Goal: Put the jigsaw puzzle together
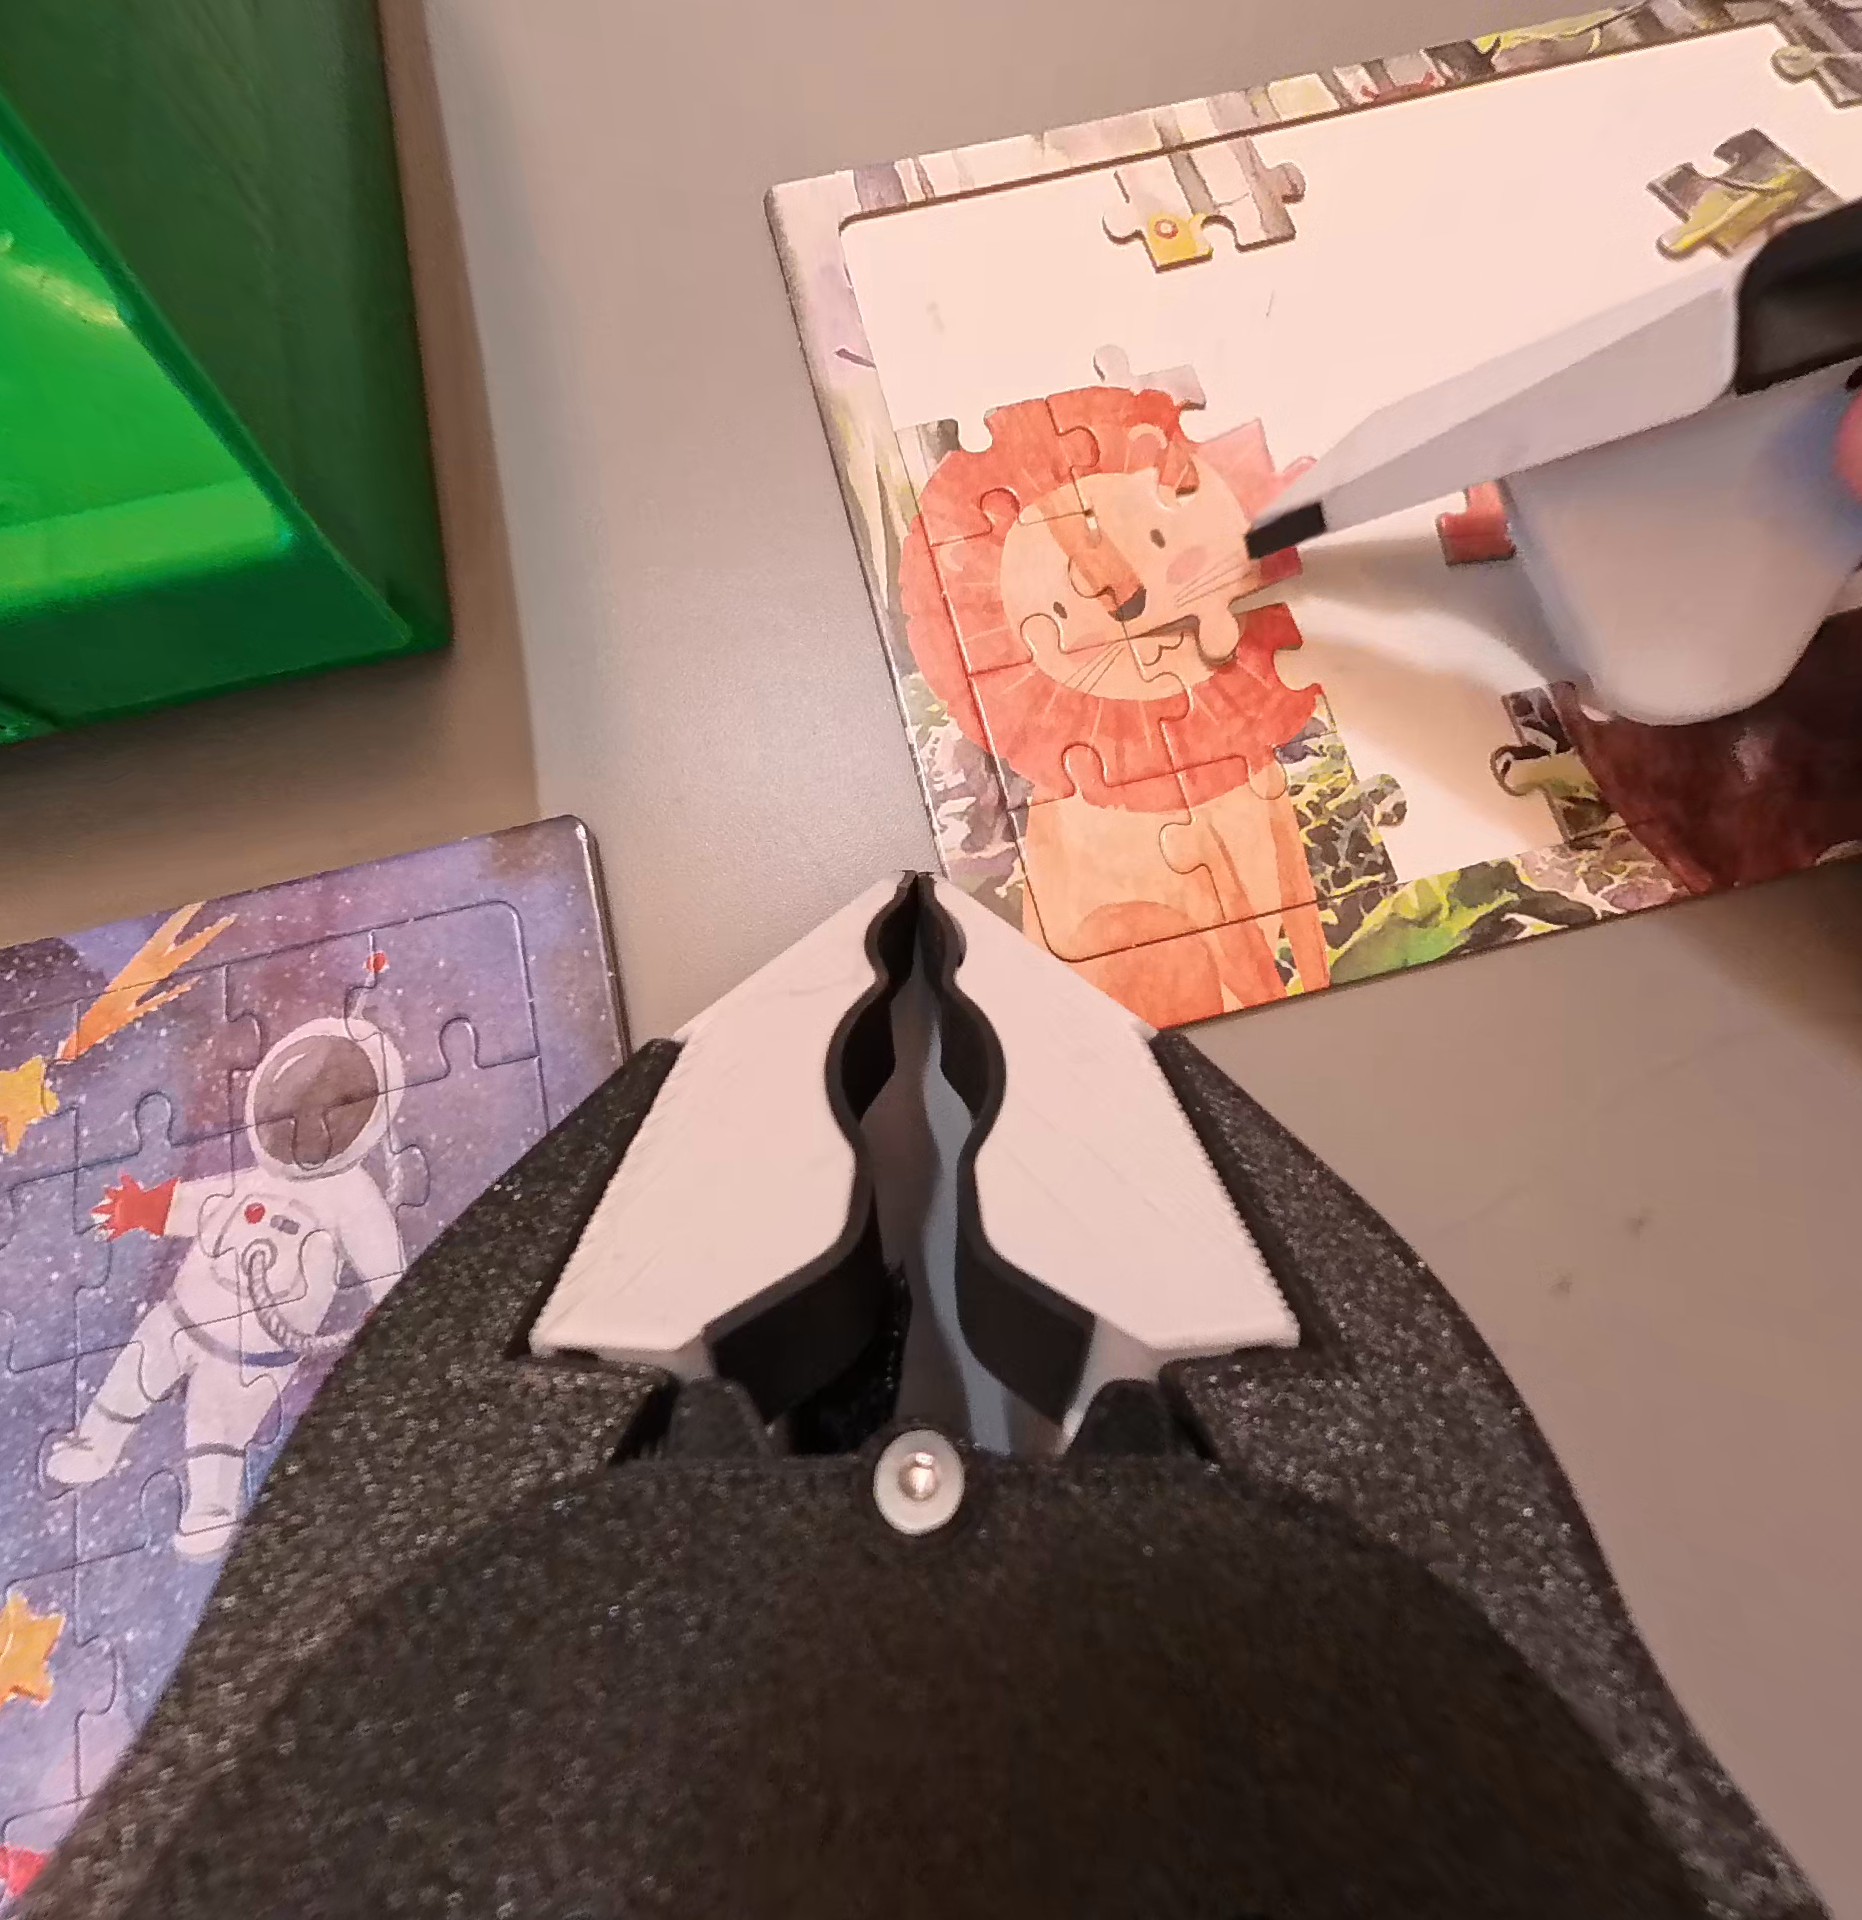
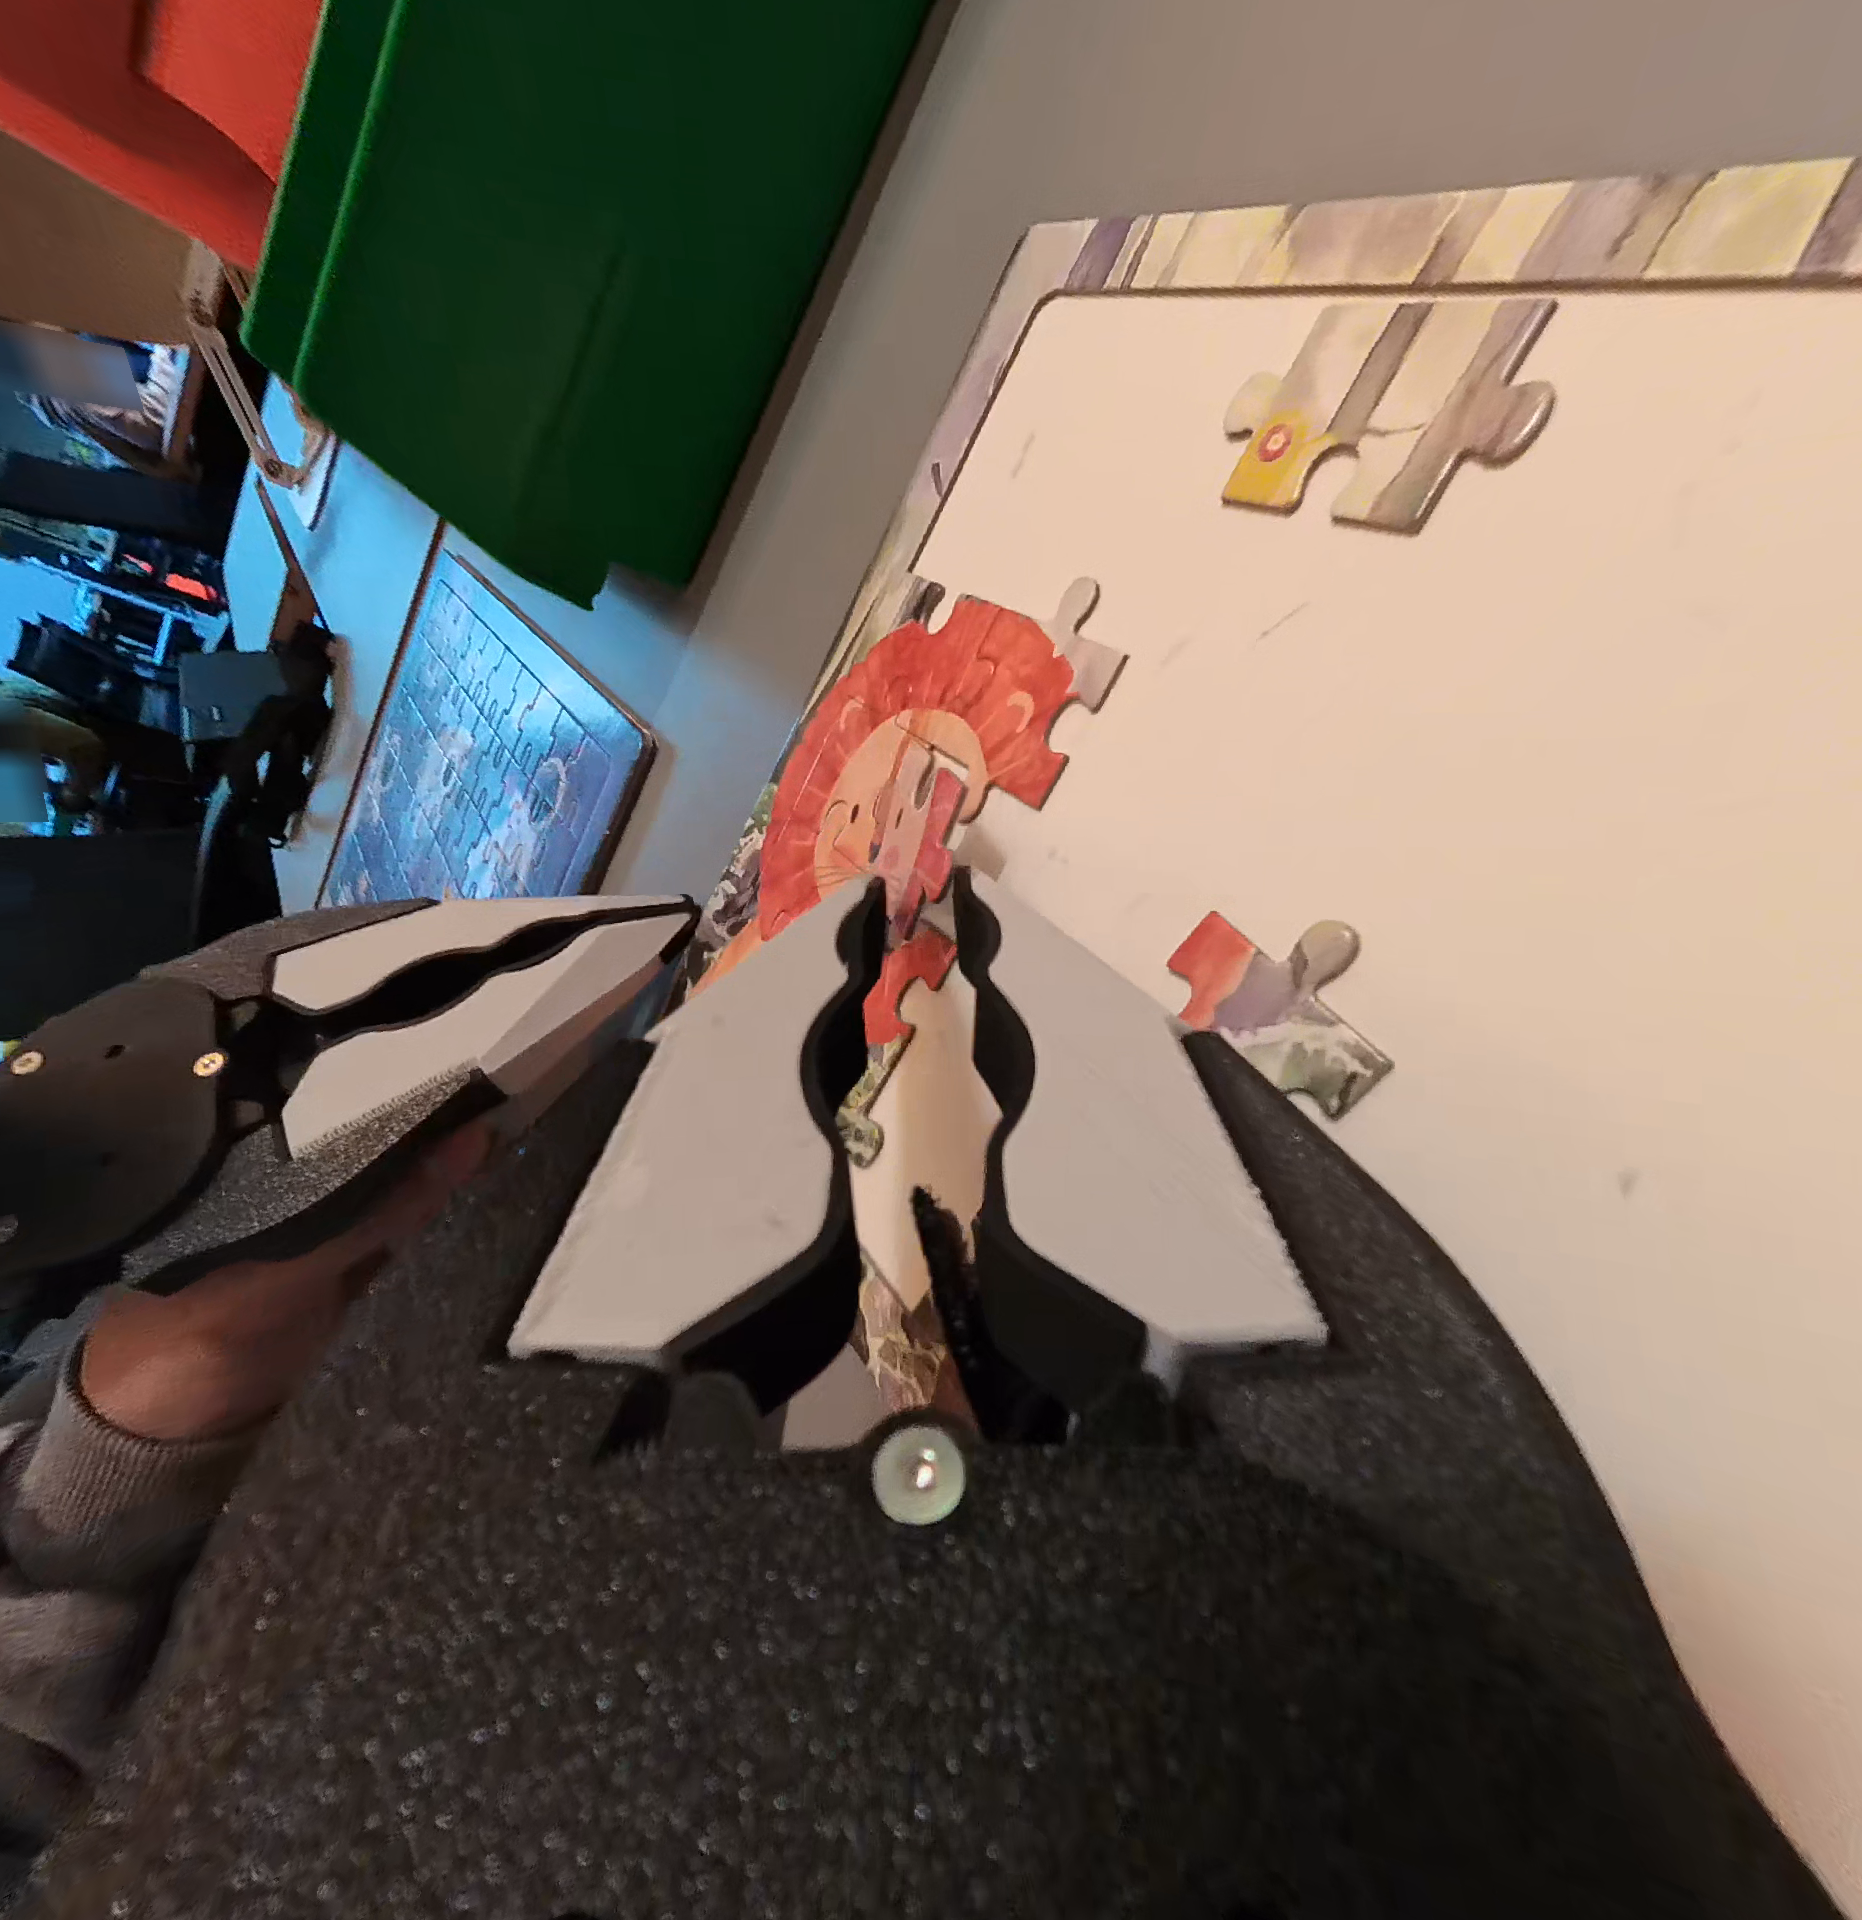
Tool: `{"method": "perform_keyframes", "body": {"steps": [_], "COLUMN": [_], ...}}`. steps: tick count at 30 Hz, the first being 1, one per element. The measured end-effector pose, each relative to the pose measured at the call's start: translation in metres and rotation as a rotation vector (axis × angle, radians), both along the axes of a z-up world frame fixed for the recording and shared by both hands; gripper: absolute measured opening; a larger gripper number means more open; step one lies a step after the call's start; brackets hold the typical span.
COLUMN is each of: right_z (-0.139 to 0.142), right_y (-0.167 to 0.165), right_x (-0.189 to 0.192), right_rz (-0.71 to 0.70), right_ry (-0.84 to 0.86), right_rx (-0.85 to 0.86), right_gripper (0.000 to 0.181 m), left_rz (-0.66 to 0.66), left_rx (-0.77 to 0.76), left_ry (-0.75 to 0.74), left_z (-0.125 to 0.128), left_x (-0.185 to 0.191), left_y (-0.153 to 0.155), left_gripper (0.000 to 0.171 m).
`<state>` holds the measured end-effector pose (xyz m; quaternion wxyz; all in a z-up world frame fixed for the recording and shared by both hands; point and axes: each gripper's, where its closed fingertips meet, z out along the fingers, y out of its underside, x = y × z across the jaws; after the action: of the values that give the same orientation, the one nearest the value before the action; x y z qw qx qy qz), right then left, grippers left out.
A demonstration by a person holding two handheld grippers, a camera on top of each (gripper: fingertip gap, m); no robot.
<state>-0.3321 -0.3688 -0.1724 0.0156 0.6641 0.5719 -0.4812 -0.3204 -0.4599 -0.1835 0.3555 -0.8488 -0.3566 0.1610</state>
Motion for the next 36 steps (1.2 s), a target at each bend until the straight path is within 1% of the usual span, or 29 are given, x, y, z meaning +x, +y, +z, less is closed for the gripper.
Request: {"method": "perform_keyframes", "body": {"steps": [3,8,10,11,12,13,14,16,17,19,22,24,27,29,31,33,36], "right_z": [0.001,-0.001,0.005,0.010,0.016,0.023,0.026,0.019,0.015,0.008,-0.009,-0.010,-0.009,0.006,0.017,0.013,0.003], "right_y": [0.004,0.012,0.019,0.024,0.026,0.021,0.014,0.003,0.004,-0.005,-0.018,-0.016,-0.016,-0.015,-0.006,0.005,0.002], "right_x": [0.001,0.004,0.003,0.002,-0.001,-0.005,-0.009,-0.012,-0.015,-0.015,-0.010,-0.010,-0.010,-0.015,-0.016,-0.012,-0.005], "right_rz": [0.001,0.030,0.021,0.013,0.018,0.063,0.131,0.278,0.308,0.365,0.390,0.376,0.364,0.326,0.296,0.291,0.312], "right_ry": [0.018,0.040,0.069,0.091,0.126,0.179,0.211,0.211,0.212,0.213,0.161,0.144,0.108,0.165,0.184,0.160,0.144], "right_rx": [0.063,0.218,0.284,0.318,0.345,0.361,0.394,0.526,0.615,0.687,0.658,0.652,0.611,0.597,0.604,0.641,0.614], "right_gripper": [0.017,0.022,0.023,0.022,0.014,0.002,0.000,0.000,0.000,0.000,0.000,0.000,0.000,0.000,0.000,0.000,0.000], "left_rz": [-0.001,-0.002,-0.005,-0.005,-0.005,-0.006,-0.006,-0.006,-0.006,-0.006,-0.006,-0.007,-0.007,-0.007,-0.007,-0.007,-0.007], "left_rx": [-0.001,-0.001,-0.004,-0.005,-0.005,-0.005,-0.005,-0.004,-0.003,-0.002,-0.004,-0.004,-0.002,0.002,0.004,0.004,0.006], "left_ry": [0.001,0.002,0.004,0.006,0.006,0.006,0.005,0.004,0.004,0.004,0.006,0.007,0.005,0.001,0.000,0.000,-0.002], "left_z": [0.000,0.000,0.000,0.000,0.000,0.000,0.000,0.000,0.000,0.000,0.000,0.000,0.000,0.000,0.000,0.000,0.000], "left_x": [0.000,0.000,0.000,0.000,0.000,0.000,0.000,0.000,0.000,0.000,0.000,0.000,0.000,0.000,0.000,0.000,0.000], "left_y": [0.000,0.000,0.000,0.000,0.000,0.000,0.000,0.000,0.000,0.000,0.000,0.000,0.000,0.000,0.000,0.000,0.000], "left_gripper": [0.000,0.000,0.000,0.000,0.000,0.000,0.000,0.000,0.000,0.000,0.000,0.000,0.000,0.000,0.000,0.000,0.000]}}
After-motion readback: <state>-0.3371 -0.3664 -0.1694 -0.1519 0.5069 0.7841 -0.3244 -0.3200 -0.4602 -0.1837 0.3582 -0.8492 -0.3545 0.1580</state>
